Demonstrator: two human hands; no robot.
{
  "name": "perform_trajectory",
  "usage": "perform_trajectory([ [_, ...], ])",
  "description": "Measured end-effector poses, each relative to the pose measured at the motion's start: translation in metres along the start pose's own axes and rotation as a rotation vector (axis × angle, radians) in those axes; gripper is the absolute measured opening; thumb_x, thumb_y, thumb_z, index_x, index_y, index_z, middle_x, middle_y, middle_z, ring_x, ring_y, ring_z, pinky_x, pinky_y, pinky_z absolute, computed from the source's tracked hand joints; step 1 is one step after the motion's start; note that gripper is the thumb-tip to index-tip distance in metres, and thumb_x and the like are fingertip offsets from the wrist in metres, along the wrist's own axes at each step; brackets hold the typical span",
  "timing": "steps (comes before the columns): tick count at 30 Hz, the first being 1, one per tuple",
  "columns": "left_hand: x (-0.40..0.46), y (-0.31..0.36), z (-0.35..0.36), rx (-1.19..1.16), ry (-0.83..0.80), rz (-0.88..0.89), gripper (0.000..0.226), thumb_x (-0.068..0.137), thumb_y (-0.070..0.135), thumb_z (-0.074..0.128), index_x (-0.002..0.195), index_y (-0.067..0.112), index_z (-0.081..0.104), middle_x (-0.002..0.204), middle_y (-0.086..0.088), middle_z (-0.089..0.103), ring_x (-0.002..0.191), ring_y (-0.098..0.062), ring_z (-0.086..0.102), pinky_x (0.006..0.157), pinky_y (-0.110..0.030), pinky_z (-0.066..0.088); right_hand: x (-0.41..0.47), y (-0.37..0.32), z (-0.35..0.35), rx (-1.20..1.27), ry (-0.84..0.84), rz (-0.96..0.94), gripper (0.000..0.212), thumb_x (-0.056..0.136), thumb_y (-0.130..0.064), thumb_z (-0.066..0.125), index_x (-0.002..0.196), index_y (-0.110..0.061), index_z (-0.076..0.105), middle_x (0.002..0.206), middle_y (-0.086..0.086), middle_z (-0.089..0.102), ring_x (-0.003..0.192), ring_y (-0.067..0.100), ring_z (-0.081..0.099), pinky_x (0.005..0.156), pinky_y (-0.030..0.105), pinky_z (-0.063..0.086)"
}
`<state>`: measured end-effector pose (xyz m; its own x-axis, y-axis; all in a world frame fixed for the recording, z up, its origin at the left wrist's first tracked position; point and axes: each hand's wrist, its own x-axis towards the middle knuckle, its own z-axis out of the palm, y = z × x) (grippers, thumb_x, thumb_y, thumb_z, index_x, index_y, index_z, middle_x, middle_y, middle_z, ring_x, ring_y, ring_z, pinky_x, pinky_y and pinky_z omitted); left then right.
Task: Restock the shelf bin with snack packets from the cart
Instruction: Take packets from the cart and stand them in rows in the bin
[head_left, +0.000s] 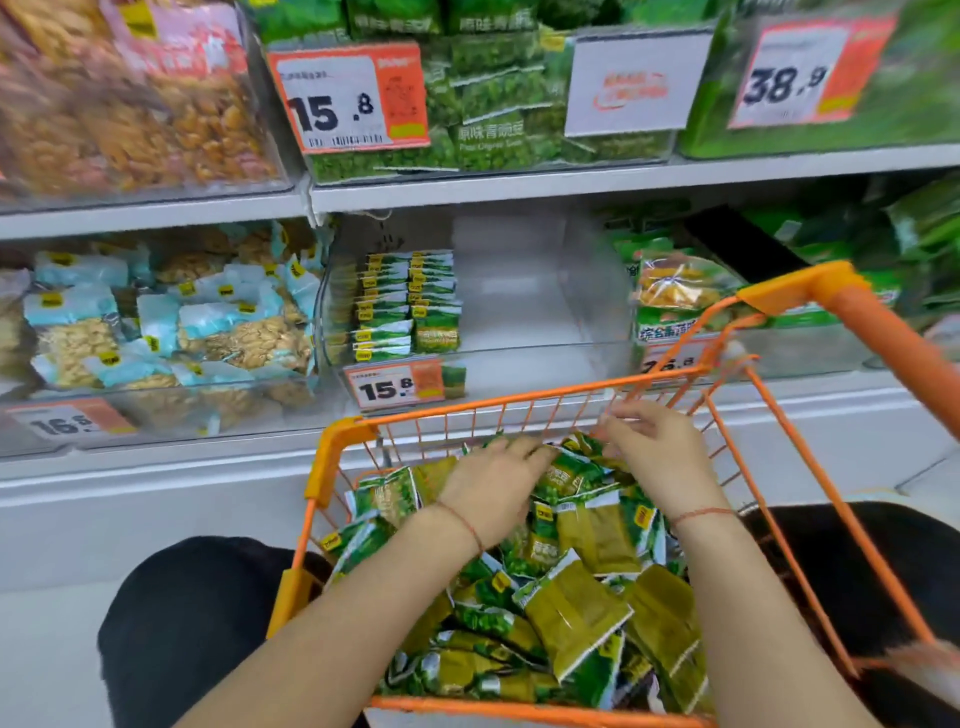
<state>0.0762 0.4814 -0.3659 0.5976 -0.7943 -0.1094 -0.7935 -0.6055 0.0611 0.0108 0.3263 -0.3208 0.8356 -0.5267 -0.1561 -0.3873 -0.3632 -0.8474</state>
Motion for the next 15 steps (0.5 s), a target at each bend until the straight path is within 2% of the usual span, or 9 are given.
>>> perform_trajectory([
  [1,-0.001,-0.002,0.002,0.006,0.020,0.011,0.062,0.090,0.012,0.050,0.147,0.021,0.028,0.152,0.000,0.032,0.131,-0.025,0.040,0.101,-0.038,0.042,0.002,0.004,0.000,0.019,0.006,0.021,0.006,0.088,-0.025,0.060,0.091,-0.021,0.064,0.086,0.007,0.071,0.084,0.027,0.067,0.085,0.049,0.052],
  [3,-0.004,-0.004,0.002,-0.037,0.070,0.016,0.051,0.094,0.019,0.045,0.144,0.021,0.036,0.149,0.002,0.039,0.129,-0.023,0.045,0.098,-0.036,0.043,0.003,0.006,-0.001,-0.006,0.054,0.026,0.018,0.090,-0.026,0.056,0.076,-0.020,0.066,0.072,0.003,0.071,0.074,0.024,0.068,0.080,0.049,0.054],
  [6,-0.011,-0.003,-0.009,-0.214,0.363,0.009,0.039,0.091,0.029,0.045,0.125,0.016,0.060,0.120,-0.002,0.066,0.102,-0.024,0.065,0.075,-0.034,0.056,-0.006,-0.003,-0.005,-0.003,0.026,0.058,0.052,0.094,-0.047,0.046,0.062,-0.012,0.067,0.055,0.003,0.068,0.056,0.018,0.068,0.071,0.039,0.057],
  [8,-0.014,0.000,-0.019,-0.255,0.542,0.042,0.039,0.086,0.031,0.046,0.113,0.014,0.067,0.105,-0.002,0.072,0.087,-0.022,0.070,0.063,-0.032,0.058,-0.013,-0.011,-0.006,0.030,-0.134,0.158,0.072,0.090,-0.065,0.036,0.070,-0.004,0.070,0.060,0.007,0.070,0.057,0.020,0.069,0.064,0.031,0.057],
  [9,-0.015,0.003,-0.022,-0.260,0.570,0.088,0.039,0.086,0.031,0.046,0.114,0.013,0.067,0.107,-0.002,0.071,0.089,-0.021,0.070,0.066,-0.032,0.059,-0.015,-0.015,-0.006,0.101,-0.207,0.209,0.075,0.087,-0.068,0.036,0.082,-0.001,0.070,0.070,0.010,0.073,0.061,0.021,0.071,0.063,0.030,0.058],
  [11,-0.015,0.013,-0.027,-0.321,0.542,0.151,0.045,0.088,0.032,0.049,0.125,0.011,0.061,0.123,-0.004,0.065,0.104,-0.021,0.066,0.084,-0.034,0.056,-0.016,-0.023,-0.007,0.309,-0.247,0.264,0.066,0.087,-0.059,0.049,0.112,0.001,0.060,0.094,0.008,0.069,0.064,0.023,0.071,0.064,0.031,0.060],
  [12,-0.015,0.019,-0.032,-0.403,0.509,0.128,0.049,0.088,0.034,0.050,0.132,0.012,0.055,0.132,-0.005,0.058,0.112,-0.020,0.062,0.093,-0.035,0.052,-0.017,-0.025,-0.008,0.403,-0.207,0.265,0.056,0.089,-0.048,0.056,0.118,0.000,0.055,0.097,0.005,0.063,0.064,0.022,0.069,0.063,0.031,0.060],
  [14,-0.013,0.025,-0.039,-0.575,0.416,-0.004,0.053,0.090,0.033,0.053,0.140,0.017,0.046,0.141,-0.002,0.051,0.117,-0.016,0.058,0.101,-0.032,0.047,-0.018,-0.027,-0.011,0.527,-0.050,0.239,0.023,0.093,-0.028,0.058,0.092,-0.006,0.058,0.085,0.000,0.056,0.063,0.012,0.061,0.066,0.033,0.058],
  [15,-0.011,0.026,-0.040,-0.596,0.345,-0.073,0.051,0.091,0.032,0.054,0.141,0.019,0.046,0.138,-0.001,0.053,0.115,-0.015,0.059,0.101,-0.030,0.046,-0.018,-0.028,-0.013,0.553,0.046,0.223,0.017,0.093,-0.024,0.058,0.082,-0.012,0.057,0.082,-0.001,0.054,0.064,0.008,0.057,0.067,0.034,0.057],
])
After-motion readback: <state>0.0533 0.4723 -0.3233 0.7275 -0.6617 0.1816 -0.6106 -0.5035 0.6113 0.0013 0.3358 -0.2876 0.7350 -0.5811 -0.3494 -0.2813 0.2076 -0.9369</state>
